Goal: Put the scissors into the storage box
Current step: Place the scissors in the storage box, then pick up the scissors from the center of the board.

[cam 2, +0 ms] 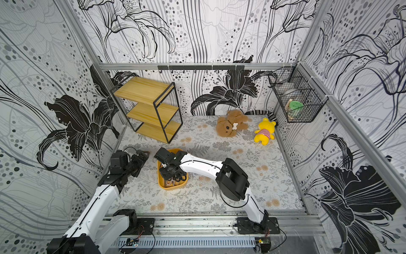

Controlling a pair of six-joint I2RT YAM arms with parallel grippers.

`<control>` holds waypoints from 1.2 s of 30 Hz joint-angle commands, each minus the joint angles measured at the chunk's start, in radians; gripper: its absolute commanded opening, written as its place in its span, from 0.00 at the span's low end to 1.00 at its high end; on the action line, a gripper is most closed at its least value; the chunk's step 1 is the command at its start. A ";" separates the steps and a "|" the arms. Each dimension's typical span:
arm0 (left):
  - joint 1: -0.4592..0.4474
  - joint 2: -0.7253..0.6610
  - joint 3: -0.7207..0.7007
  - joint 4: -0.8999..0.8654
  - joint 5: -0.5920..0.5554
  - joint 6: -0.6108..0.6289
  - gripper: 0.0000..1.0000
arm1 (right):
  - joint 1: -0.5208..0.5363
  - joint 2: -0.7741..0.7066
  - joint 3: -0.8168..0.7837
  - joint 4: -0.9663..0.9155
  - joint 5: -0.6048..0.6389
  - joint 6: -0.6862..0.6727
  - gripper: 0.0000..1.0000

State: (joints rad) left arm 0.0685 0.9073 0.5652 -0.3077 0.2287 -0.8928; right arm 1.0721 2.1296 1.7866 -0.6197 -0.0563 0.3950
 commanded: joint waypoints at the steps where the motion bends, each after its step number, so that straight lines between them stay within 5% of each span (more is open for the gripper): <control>1: 0.000 0.001 0.061 -0.008 0.004 0.050 0.98 | -0.054 -0.086 -0.011 0.020 0.023 -0.008 0.42; 7: -0.086 0.023 0.107 0.002 -0.024 0.059 0.98 | -0.159 -0.167 -0.102 0.070 0.049 -0.005 0.42; 20: -0.525 0.203 0.259 -0.037 -0.262 0.135 0.98 | -0.377 -0.418 -0.479 0.052 0.104 0.066 0.42; 27: -0.712 0.340 0.336 -0.044 -0.369 0.158 0.98 | -0.408 -0.540 -0.653 -0.044 0.099 0.102 0.42; 36: -0.791 0.436 0.355 -0.006 -0.394 0.130 0.98 | -0.408 -0.698 -0.874 -0.136 0.064 0.201 0.41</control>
State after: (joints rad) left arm -0.7204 1.3392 0.8993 -0.3515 -0.1287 -0.7624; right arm 0.6624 1.4624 0.9588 -0.6853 0.0246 0.5388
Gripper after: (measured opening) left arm 0.977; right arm 0.414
